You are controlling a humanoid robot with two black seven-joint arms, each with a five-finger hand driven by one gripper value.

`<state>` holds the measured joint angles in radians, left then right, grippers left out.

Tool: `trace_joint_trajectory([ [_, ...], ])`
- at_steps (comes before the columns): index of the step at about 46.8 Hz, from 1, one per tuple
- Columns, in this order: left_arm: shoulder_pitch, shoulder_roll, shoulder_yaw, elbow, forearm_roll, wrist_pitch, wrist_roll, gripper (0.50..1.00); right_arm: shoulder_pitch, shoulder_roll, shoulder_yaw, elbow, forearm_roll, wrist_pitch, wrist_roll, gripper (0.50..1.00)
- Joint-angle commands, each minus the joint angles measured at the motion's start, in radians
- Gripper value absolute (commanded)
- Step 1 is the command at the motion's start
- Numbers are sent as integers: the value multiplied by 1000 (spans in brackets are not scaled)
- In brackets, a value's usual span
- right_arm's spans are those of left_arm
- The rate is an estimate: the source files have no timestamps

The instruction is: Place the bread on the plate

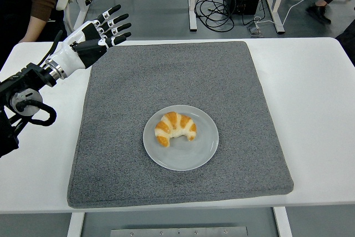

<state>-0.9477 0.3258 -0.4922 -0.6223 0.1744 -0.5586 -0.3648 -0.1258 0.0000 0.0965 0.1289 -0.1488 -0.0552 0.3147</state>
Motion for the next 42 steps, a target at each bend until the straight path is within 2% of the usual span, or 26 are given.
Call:
trace_joint_trajectory([
  [1,15,-1,0,6,-3,-1,-16,949,0,0,0,0,0,0,0,1000],
  [14,35,-37,1,105,-50,-26,9,949,0,0,-1,0,0,0,0,1000],
  [24,37,-39,4,105,-50,-26,40,949,0,0,-1,0,0,0,0,1000],
  [42,43,-51,14,107,-49,-20,40,965,0,0,-1,0,0,0,0,1000],
])
